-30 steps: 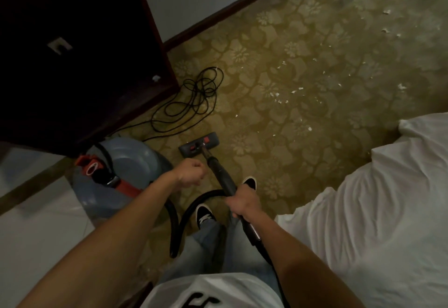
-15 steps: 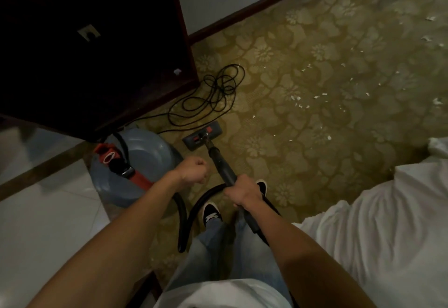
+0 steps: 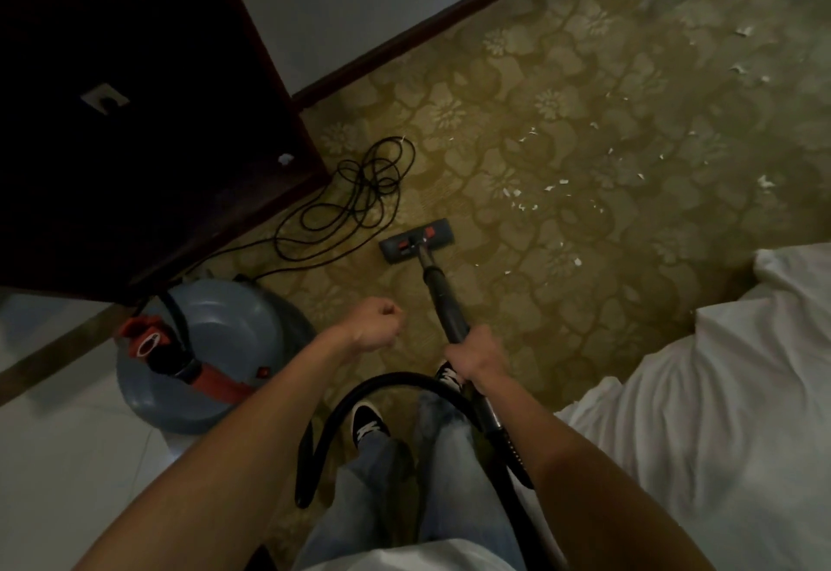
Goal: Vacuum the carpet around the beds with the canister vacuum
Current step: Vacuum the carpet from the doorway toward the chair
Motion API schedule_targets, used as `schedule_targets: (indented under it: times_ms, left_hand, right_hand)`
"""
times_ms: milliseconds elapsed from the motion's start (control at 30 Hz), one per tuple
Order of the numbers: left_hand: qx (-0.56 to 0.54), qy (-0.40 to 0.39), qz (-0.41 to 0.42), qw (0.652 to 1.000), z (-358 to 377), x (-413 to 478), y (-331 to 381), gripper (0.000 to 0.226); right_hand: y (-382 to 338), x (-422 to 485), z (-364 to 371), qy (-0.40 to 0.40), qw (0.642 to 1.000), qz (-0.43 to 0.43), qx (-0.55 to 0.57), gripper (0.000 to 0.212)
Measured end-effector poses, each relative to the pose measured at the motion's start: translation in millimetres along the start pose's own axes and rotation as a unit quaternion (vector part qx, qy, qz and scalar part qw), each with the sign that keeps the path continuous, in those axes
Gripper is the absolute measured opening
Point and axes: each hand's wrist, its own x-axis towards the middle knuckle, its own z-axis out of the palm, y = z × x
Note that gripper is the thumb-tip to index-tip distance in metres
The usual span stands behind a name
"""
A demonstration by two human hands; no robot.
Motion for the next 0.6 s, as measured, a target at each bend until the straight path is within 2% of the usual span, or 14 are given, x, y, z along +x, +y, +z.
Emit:
schedule_targets:
  times_ms: [100, 200, 333, 600]
  left_hand:
    - [0.030, -0.013, -0.004, 0.999, 6, 7, 18, 0.016]
    - [0.038, -0.014, 0.000, 0.999, 16, 17, 35, 0.021]
    - [0.039, -0.011, 0.001, 0.999, 28, 32, 51, 0.015]
    - [0.049, -0.023, -0.001, 0.999, 36, 48, 71, 0.017]
  right_hand:
    - [5, 20, -20, 0.017, 1.000, 0.010, 0.012, 0.045]
    - [3, 35, -44, 0.027, 1.000, 0.006, 0.011, 0.037]
    - [3, 61, -65, 0.016, 0.999, 0.015, 0.045, 0.049]
    - [13, 64, -90, 0.015, 0.998, 0.014, 0.058, 0.044]
